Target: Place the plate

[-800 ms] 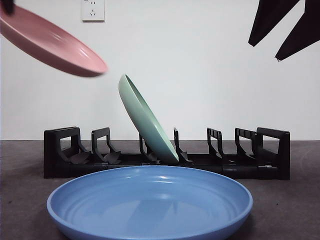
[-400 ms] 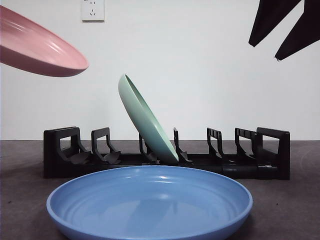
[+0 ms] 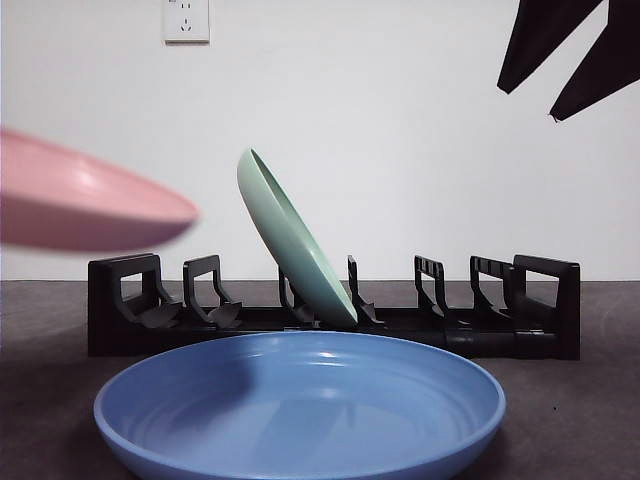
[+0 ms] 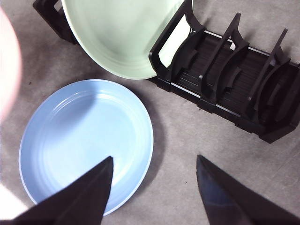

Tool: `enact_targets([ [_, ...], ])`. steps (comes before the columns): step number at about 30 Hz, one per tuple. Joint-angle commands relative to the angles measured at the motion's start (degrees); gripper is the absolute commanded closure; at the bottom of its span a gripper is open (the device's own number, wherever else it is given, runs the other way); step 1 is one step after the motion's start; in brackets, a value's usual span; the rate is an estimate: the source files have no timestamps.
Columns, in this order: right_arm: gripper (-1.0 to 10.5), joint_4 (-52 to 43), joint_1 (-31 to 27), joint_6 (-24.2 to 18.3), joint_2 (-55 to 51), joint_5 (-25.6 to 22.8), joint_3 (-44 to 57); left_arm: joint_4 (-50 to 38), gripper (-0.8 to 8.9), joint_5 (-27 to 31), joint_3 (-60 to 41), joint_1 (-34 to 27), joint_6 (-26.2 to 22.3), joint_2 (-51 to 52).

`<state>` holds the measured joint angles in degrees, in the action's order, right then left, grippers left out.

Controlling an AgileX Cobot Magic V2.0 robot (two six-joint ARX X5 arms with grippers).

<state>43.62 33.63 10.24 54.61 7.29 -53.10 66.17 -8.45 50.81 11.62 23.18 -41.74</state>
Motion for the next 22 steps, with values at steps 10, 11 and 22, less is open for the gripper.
enact_targets([
  [10, 6.7, -0.31, 0.35, -1.55, 0.28, -0.24, -0.31, -18.18, 7.98, -2.27, -13.53, 16.55, 19.98, -2.19],
  [11, 6.7, -0.35, 0.35, -1.62, 0.28, -0.24, -0.31, -19.69, 7.98, -2.25, -13.53, 17.92, 20.52, -3.34],
  [22, 6.7, -0.13, 0.35, -1.70, 0.28, -0.22, -0.31, -33.29, 7.98, -1.90, -13.53, 26.91, 24.09, -17.75],
])
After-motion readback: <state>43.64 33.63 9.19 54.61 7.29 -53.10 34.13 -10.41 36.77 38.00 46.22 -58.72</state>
